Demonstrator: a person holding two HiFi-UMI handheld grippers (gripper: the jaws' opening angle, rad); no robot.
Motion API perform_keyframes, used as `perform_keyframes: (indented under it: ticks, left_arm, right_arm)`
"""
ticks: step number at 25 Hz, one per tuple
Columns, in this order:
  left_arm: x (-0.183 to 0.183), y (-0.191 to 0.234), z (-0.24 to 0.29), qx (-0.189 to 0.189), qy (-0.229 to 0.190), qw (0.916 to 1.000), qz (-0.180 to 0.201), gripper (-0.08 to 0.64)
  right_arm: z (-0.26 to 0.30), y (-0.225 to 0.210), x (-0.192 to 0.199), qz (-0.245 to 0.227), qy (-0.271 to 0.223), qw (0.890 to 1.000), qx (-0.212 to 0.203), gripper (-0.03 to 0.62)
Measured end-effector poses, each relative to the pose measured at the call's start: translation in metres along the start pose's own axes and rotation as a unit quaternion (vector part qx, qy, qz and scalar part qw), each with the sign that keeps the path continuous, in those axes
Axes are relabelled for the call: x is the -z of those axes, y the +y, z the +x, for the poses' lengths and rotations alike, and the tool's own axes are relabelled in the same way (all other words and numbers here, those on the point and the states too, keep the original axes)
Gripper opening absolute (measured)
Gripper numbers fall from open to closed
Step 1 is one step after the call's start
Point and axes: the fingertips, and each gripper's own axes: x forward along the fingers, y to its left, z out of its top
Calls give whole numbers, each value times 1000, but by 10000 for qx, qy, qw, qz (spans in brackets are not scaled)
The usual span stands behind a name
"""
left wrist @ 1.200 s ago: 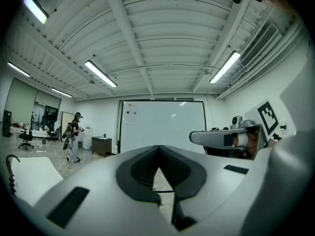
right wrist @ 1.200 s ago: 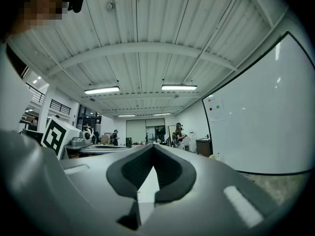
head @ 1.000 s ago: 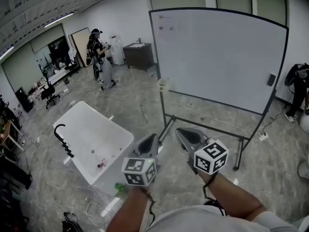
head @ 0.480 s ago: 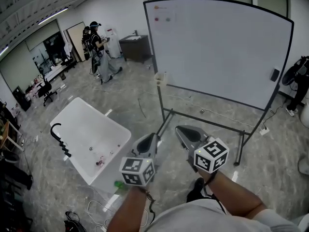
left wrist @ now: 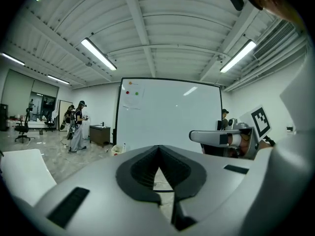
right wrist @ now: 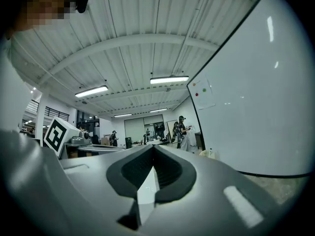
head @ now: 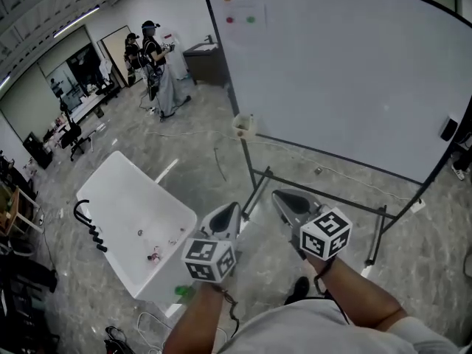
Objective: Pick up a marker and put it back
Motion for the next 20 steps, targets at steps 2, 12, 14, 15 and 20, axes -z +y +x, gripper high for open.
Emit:
perform_keyframes:
  ticks: [2, 12, 14, 15, 20]
  left_arm:
    - [-7, 10, 37, -52, 21, 10000, -33, 5]
    - [-15, 50, 191, -51, 179, 9997, -167, 5]
    - [-16, 67, 218, -25, 188, 9997, -171, 5]
    - [-15, 77, 230, -12, 191, 9997, -181, 5]
    - [-14, 135, 305, 118, 190, 9994, -282, 5]
  right_arm:
    - [16, -37, -4, 65, 79, 9999, -54, 2]
    - [93, -173, -10, 88, 392, 9989, -222, 2]
    - [114, -194, -6, 125, 439, 9988, -197, 2]
    - [125, -203, -4, 132, 475, 9986, -186, 2]
    - [192, -259, 10, 168, 614, 9980, -39, 3]
